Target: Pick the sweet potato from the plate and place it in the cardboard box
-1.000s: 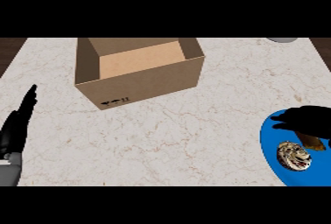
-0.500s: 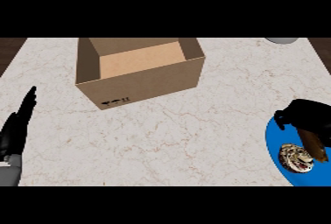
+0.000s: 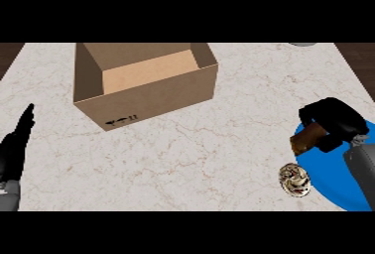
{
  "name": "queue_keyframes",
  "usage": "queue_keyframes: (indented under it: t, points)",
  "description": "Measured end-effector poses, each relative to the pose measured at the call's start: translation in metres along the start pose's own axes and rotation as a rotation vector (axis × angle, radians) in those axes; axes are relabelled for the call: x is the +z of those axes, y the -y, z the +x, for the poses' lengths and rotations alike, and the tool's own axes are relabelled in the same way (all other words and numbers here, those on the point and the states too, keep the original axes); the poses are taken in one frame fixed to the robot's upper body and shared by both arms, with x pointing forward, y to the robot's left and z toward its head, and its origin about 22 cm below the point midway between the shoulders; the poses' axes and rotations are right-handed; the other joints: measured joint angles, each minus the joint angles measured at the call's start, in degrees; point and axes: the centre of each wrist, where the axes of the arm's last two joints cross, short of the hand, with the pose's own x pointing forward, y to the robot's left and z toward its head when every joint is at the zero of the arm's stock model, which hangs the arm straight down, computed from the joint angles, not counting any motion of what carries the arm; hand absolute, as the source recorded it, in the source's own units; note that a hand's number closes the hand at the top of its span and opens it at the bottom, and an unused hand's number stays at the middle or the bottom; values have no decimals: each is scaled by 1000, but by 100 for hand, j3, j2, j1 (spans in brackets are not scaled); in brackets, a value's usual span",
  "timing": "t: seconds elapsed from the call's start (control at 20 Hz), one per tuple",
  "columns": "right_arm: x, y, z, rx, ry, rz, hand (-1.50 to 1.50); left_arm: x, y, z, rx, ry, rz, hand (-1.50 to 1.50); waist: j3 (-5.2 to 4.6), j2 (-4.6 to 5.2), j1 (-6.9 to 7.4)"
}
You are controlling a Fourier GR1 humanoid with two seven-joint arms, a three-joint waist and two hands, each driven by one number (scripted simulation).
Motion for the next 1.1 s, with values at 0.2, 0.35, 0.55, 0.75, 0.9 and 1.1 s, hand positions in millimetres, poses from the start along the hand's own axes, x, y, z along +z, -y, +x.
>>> queue_keyframes:
  t: [0.2, 0.35, 0.55, 0.75, 0.9, 1.1]
  points:
    - [-15, 3, 31, -166, -247, -155, 150, 3, -4, -6, -6, -23, 11, 0, -12, -66, -112]
    - [-28, 29, 69, -228, -356, -321, 150, 3, -4, -6, -6, -19, 10, 0, -18, -72, -80]
    - [-37, 76, 139, -253, -411, -504, 150, 1, -3, 0, -2, 5, -4, 0, -17, -29, 65]
    - [-30, 125, 204, -270, -426, -595, 150, -2, 4, 4, 1, 25, -21, 0, -7, 48, 220]
    - [-31, 152, 241, -316, -432, -623, 150, -6, 8, 9, 2, 44, -33, 0, 0, 102, 361]
    - [-43, 184, 269, -404, -427, -655, 150, -9, 16, 18, 5, 65, -51, 0, 6, 152, 480]
